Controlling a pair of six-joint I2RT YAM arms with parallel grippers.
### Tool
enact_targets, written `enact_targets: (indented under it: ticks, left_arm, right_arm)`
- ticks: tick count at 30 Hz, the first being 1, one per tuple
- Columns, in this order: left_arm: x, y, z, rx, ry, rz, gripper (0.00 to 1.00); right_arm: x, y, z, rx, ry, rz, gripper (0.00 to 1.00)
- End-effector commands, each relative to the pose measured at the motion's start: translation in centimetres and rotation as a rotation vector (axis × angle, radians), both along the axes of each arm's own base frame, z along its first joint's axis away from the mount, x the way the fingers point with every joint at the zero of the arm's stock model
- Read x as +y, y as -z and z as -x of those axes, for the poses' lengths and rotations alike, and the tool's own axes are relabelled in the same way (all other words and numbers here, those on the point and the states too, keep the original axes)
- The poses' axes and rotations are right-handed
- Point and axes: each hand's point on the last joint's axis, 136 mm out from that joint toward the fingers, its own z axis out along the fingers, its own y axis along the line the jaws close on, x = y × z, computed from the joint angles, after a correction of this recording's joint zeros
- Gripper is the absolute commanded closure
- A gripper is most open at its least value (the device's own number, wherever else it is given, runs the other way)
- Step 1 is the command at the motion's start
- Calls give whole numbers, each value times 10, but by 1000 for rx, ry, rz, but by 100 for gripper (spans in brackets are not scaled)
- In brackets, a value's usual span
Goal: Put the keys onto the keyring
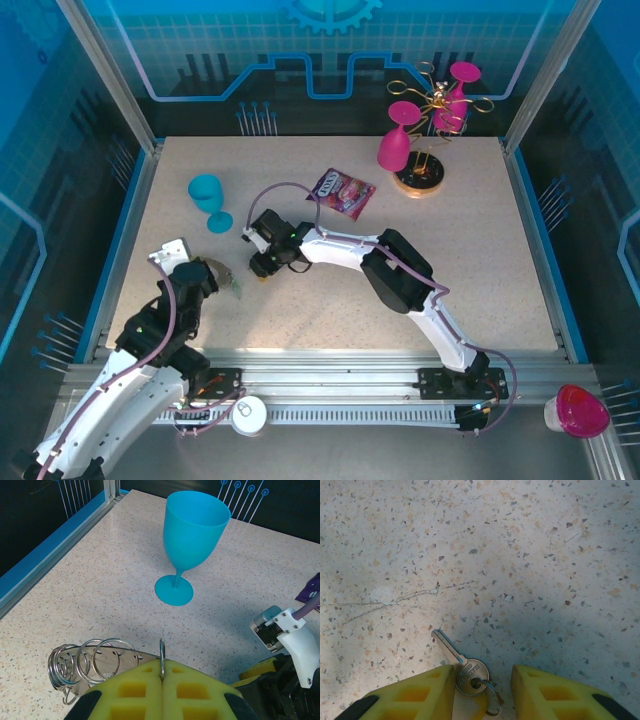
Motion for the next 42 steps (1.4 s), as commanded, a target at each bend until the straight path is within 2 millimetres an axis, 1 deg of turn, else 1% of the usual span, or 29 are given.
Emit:
enact_targets:
  ticks: [1,4,7,13,20,27,28,29,37,42]
  left_arm:
    - [0,-4,-3,-28,2,-1,100]
    - [0,-3,-2,-26,0,-1,100]
    - [0,-3,-2,-25,3,0,100]
    - [0,-3,-2,-25,3,2,100]
    - [-1,-3,-3,-28,6,2,100]
    - [-1,-2,-3,-27,9,-1,100]
    - [-1,-2,-3,-26,10,0,100]
    - [-1,-2,-3,-25,11,0,100]
    - [-2,-2,-3,-27,14,0,100]
    - [-2,-1,-4,-27,14,0,100]
  right_arm:
    - [1,-22,3,-14,-18,-10,64]
    - [0,-34,1,-34,-13,-20,64]
    - [-3,-38,-1,-50,-4,-15,64]
    - [-10,-24,-2,-35,11,22,64]
    - [-11,-10,0,-7,4,52,64]
    - [-4,-14,4,17,-15,27,67]
    - [-6,-1,6,34,-17,46,67]
    - [-5,1,6,36,-16,48,67]
    - [-9,7,0,15,3,81,67]
    - [-8,6,-1,16,1,81,67]
